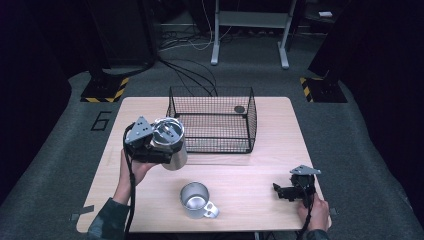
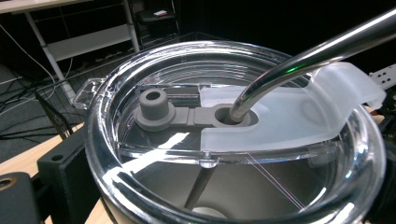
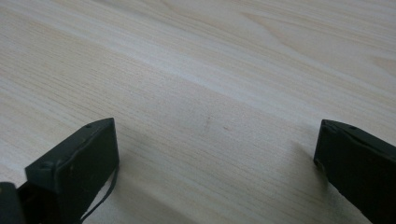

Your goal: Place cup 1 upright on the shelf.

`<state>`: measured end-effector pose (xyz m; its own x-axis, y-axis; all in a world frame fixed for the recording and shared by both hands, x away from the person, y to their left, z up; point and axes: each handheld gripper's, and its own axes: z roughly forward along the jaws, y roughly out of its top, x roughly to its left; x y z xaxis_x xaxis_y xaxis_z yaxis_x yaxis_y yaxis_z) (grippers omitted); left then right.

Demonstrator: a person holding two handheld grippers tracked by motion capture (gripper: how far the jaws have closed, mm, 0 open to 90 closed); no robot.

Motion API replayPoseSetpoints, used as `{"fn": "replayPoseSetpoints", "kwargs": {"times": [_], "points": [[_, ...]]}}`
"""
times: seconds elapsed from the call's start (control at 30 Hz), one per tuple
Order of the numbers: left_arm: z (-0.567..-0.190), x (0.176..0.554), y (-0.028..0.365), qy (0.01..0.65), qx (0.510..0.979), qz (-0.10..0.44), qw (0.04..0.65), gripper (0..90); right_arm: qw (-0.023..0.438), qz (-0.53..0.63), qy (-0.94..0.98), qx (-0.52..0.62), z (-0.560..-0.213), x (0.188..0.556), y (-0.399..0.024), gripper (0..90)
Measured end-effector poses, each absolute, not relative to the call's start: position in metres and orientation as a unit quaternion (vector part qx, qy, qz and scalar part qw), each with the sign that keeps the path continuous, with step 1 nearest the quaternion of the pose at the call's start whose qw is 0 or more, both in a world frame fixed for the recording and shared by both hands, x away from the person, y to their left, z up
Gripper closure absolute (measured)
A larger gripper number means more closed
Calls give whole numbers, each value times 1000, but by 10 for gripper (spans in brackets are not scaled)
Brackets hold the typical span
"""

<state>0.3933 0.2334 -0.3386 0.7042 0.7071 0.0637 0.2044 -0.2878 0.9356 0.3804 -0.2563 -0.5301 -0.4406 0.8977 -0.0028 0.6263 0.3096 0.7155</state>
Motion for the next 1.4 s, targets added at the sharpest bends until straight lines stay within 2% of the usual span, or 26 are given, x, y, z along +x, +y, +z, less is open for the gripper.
{"fn": "replayPoseSetpoints", "kwargs": {"times": [0.7, 1.4], "points": [[-320, 434, 219, 307, 758, 237, 524, 38, 206, 329, 783, 486, -530, 381, -256, 0], [-315, 477, 206, 325, 745, 256, 524, 38, 206, 329, 783, 486, -530, 381, -256, 0]]}}
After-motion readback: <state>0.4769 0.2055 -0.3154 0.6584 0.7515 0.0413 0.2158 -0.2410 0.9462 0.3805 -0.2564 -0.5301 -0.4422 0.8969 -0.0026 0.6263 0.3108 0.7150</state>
